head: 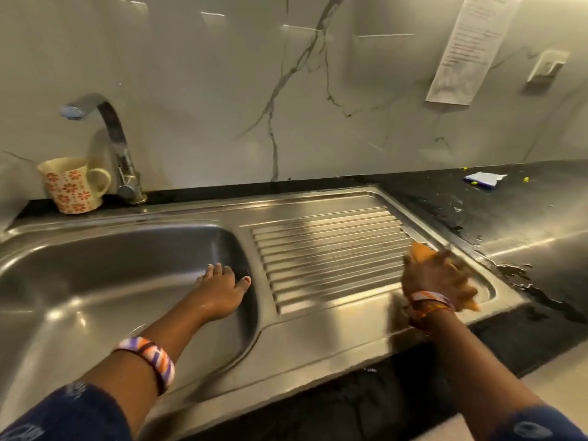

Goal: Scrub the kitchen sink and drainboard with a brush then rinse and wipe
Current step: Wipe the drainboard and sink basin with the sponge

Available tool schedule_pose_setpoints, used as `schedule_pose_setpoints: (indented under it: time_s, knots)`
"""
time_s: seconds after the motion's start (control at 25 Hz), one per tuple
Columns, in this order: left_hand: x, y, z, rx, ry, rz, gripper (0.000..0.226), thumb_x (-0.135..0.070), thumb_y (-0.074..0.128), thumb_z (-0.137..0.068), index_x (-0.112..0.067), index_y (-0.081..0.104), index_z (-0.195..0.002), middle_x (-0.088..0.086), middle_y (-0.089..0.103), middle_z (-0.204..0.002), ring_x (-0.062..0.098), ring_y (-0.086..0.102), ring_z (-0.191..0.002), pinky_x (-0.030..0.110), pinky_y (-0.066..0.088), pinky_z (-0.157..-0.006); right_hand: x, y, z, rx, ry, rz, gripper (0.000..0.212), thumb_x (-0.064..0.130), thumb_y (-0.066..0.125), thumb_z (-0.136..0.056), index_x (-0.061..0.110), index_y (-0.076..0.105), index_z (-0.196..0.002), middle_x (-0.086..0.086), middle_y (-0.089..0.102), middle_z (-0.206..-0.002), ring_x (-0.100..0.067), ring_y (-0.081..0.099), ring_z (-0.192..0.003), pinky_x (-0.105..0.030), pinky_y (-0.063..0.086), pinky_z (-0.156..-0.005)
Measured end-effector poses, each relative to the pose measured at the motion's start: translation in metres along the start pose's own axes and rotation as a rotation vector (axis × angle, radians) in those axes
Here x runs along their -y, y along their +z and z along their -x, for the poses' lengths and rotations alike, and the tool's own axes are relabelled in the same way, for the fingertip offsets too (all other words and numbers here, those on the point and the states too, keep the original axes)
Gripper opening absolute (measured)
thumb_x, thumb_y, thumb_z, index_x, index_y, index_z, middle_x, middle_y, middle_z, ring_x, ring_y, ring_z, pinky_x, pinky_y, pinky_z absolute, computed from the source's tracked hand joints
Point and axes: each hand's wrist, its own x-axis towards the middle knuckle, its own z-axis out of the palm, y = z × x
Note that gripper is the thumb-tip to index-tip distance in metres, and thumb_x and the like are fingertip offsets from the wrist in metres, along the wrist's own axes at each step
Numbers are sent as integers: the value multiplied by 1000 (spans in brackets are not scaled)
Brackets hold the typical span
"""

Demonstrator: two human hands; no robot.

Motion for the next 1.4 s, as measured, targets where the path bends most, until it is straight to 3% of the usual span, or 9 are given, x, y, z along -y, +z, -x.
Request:
schedule_pose_setpoints:
  time_s: [0.12, 0.2, 0.36, 0.56, 0.8, 1.0, 1.2, 1.32, 1.4]
  knots:
    - [-12, 2, -36, -127, -86, 53, 67, -44, 22, -100, 2, 8, -147, 21, 1, -155, 31, -4, -145, 42, 4, -117, -29, 23, -44, 187, 257, 28, 102, 60, 44, -83, 2, -11, -146, -25, -2, -154, -42, 1, -142, -54, 7, -115]
    - [-15, 0, -59, -228, -157, 116, 66, -41, 25, -100, 4, 9, -146, 22, 1, -155, 33, -3, -144, 42, 3, -117, -21, 34, -59, 171, 296, 42, 91, 50, 43, -90, -5, -5, -146, -25, -4, -154, -41, -2, -142, -53, 3, -116]
    - [-25, 2, -100, -355, -194, 175, 62, -32, 29, -100, 7, 14, -145, 25, 7, -154, 34, 1, -144, 43, 4, -116, 14, 50, -95, 274, 213, 60, 68, 14, 53, -88, -7, 19, -143, -25, 19, -151, -38, 20, -140, -45, 17, -114]
    - [-33, 21, -133, -413, -206, 296, 56, -22, 38, -99, 11, 24, -141, 29, 14, -151, 39, 9, -142, 44, 8, -116, 59, 64, -145, 179, 356, 29, 72, 25, 43, -92, -5, 5, -146, -25, 3, -154, -40, 1, -143, -52, 1, -115]
    - [-32, 27, -133, -439, -192, 318, 55, -19, 36, -99, 6, 19, -145, 21, 7, -155, 30, 2, -145, 39, 3, -117, 133, 101, -217, 195, 64, -17, 66, 26, 39, -96, -4, 10, -147, -22, 10, -155, -35, 5, -144, -50, 4, -116]
    - [-34, 28, -132, -469, -177, 330, 55, -21, 29, -100, -1, 9, -147, 12, -1, -156, 21, -6, -145, 28, -4, -115, 181, 119, -231, 197, -238, 16, 39, 20, 39, -94, 6, 47, -129, -19, 44, -139, -32, 35, -133, -42, 25, -111]
    - [-38, 21, -133, -461, -211, 356, 51, -16, 27, -101, 1, 12, -147, 14, 1, -156, 23, -3, -145, 29, -2, -116, 210, 124, -131, 473, -777, 72, 51, 40, 23, -100, 25, 17, -149, 2, 7, -158, -20, 2, -146, -53, -2, -114]
    - [-40, 18, -129, -521, -318, 356, 46, -10, 29, -99, 6, 26, -142, 20, 18, -153, 30, 9, -144, 37, 9, -117, 226, 123, -55, 628, -1106, 85, 46, 42, 22, -100, 36, 23, -146, 16, 8, -156, -13, -2, -146, -65, -11, -105]
    - [-41, 18, -119, -557, -367, 359, 39, -9, 31, -97, 8, 41, -130, 25, 36, -142, 36, 23, -138, 42, 21, -113, 221, 120, -27, 640, -1189, 99, 44, 41, 22, -101, 38, 24, -145, 19, 11, -155, -13, -1, -146, -64, -9, -106]
